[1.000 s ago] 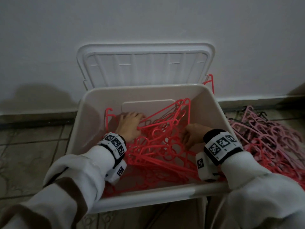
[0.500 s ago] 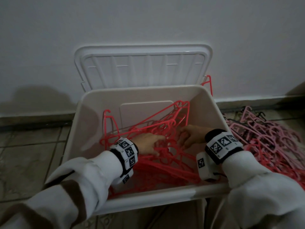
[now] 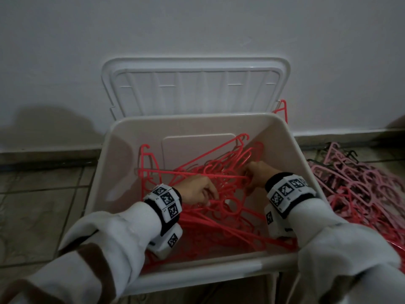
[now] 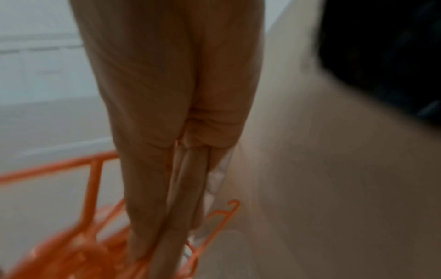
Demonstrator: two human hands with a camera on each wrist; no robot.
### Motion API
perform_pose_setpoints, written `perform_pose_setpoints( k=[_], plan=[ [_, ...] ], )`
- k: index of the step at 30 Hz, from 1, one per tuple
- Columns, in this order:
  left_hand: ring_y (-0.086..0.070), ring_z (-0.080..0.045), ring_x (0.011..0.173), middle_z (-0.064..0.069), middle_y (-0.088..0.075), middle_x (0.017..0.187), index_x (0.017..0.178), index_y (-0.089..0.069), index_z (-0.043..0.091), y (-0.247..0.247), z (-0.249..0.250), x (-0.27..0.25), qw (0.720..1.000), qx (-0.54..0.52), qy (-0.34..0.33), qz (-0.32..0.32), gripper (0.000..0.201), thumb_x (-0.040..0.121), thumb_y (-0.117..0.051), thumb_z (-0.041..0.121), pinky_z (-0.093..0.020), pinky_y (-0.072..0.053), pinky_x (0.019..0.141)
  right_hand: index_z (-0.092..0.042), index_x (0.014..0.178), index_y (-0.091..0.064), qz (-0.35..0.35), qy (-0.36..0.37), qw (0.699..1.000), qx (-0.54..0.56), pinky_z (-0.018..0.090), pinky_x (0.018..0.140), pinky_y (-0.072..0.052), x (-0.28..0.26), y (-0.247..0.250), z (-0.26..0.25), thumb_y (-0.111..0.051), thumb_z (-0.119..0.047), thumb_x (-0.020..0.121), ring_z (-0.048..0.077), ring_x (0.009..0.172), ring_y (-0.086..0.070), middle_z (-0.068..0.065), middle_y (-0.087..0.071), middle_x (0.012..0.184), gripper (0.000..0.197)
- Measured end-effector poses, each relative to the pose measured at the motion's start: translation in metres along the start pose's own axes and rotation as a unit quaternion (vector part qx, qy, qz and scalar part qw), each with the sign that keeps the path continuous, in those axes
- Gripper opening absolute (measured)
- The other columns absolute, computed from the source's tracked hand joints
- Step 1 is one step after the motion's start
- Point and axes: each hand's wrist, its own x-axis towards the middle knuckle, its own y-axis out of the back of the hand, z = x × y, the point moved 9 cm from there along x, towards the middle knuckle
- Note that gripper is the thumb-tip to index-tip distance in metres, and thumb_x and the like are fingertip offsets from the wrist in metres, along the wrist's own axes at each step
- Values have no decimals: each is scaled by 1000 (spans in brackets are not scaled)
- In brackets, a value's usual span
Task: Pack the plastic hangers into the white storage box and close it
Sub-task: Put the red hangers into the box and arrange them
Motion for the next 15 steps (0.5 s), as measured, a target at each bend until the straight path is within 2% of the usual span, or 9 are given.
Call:
perform_pose_setpoints(
  k=[2, 3, 5, 7, 8, 10, 12, 13, 15],
  plan=[
    [-65, -12, 91, 0, -72, 97, 115, -65, 17, -4, -3, 2, 1000, -4, 5, -26, 34, 83, -62, 4, -19, -46, 77, -3, 99, -66, -4, 8, 1000, 20, 7, 52, -40, -1, -1, -2, -77, -1, 68, 4, 64, -55, 1, -64, 85, 33],
    [-64, -10, 89, 1, -72, 98, 120, -61, 17, -3, -5, 3, 999, -4, 11, -32, 37, 85, -61, 6, -23, -45, 80, -3, 98, -65, -14, 13, 999, 31, 6, 55, -42, -1, -3, -4, -72, 1, 73, -1, 55, -56, 3, -67, 86, 27],
    [-58, -5, 80, 3, -72, 98, 136, -45, 24, 3, -5, 3, 1000, 4, 15, -22, 58, 83, -67, 17, -24, -43, 77, -5, 96, -63, -49, 22, 997, 62, 16, 62, -49, -4, -12, -8, -65, 1, 79, -6, 44, -56, 9, -71, 87, 18],
    [-55, -2, 68, 4, -72, 96, 147, -20, 31, 9, -5, 1, 1000, 8, 16, -9, 89, 77, -74, 26, -19, -39, 66, -10, 92, -61, -86, 35, 993, 67, 21, 62, -50, -7, -20, -11, -66, -2, 81, -5, 41, -57, 2, -68, 75, 16],
    [-55, 0, 65, 4, -72, 94, 148, -14, 32, 11, -5, 0, 1000, 4, 15, -6, 96, 75, -77, 28, -17, -37, 62, -11, 91, -61, -99, 42, 992, 58, 21, 62, -50, -8, -22, -13, -68, -3, 80, -4, 41, -57, -3, -65, 70, 15],
    [-55, 5, 63, 3, -72, 92, 143, -31, 29, 10, -6, 1, 1000, -20, 11, -17, 86, 72, -79, 25, -14, -36, 63, -4, 92, -65, -110, 55, 991, 44, 23, 65, -50, -10, -23, -16, -68, -3, 80, -5, 42, -57, -6, -63, 66, 12],
    [-52, 11, 54, 1, -72, 86, 118, -59, 21, 4, -4, 2, 997, -60, -3, -49, 50, 72, -79, 17, -16, -37, 61, 3, 96, -68, -91, 65, 993, 30, 24, 64, -51, -9, -19, -16, -66, 1, 81, -6, 40, -55, -7, -62, 62, 15],
    [-51, 12, 50, 4, -69, 80, 106, -65, 16, 1, 1, 2, 995, -77, -16, -62, 36, 72, -79, 13, -16, -37, 59, 4, 95, -68, -74, 66, 995, 27, 24, 64, -51, -9, -16, -16, -65, 4, 80, -6, 39, -54, -7, -62, 61, 16],
    [-50, 14, 51, 13, -61, 72, 98, -69, 7, 0, 13, 0, 992, -94, -51, -63, 25, 74, -76, 6, -8, -37, 56, 4, 92, -68, -39, 62, 997, 38, 22, 62, -51, -9, -9, -15, -66, 7, 77, -6, 38, -54, 5, -68, 65, 16]
  ],
)
